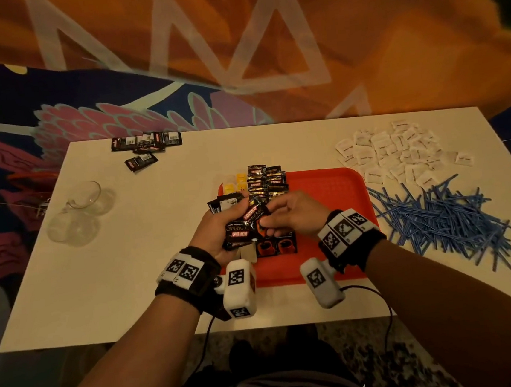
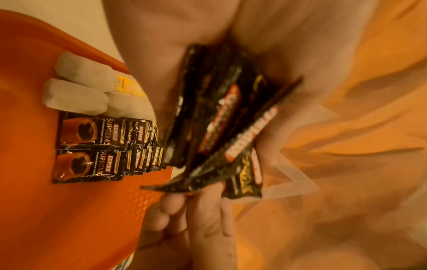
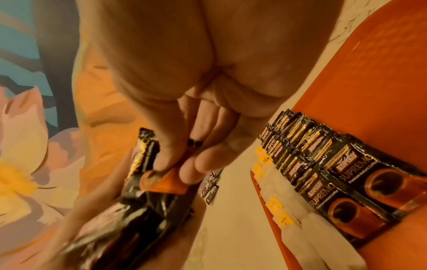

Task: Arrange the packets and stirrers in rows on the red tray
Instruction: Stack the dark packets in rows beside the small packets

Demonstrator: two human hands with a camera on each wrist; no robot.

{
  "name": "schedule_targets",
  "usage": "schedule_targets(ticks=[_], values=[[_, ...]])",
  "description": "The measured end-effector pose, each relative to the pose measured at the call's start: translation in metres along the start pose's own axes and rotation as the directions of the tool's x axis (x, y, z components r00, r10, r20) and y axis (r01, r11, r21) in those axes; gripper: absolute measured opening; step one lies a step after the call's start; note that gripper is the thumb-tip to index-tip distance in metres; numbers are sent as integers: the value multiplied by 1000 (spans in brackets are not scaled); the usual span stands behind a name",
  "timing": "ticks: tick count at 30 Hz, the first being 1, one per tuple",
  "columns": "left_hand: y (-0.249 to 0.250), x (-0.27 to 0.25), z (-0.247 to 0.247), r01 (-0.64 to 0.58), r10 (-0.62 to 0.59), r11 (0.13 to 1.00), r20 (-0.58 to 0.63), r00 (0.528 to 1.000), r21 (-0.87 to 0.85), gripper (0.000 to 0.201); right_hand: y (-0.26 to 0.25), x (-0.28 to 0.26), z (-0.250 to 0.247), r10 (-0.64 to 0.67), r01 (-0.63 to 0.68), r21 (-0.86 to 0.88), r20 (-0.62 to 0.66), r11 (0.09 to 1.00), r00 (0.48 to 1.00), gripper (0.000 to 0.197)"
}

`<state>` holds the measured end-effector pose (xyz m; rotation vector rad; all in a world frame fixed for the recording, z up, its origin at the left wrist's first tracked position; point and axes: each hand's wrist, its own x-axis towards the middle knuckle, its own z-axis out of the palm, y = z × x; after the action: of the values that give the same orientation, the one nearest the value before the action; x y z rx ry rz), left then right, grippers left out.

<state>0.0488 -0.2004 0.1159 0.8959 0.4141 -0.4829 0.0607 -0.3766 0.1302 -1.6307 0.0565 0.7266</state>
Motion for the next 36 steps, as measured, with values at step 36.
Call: schedule_targets(ticks=[36], values=[[-26,-9,-91,46,-27,998,-342,939,50,24,122,48,14,331,-477,-314,-418,821,846,26]])
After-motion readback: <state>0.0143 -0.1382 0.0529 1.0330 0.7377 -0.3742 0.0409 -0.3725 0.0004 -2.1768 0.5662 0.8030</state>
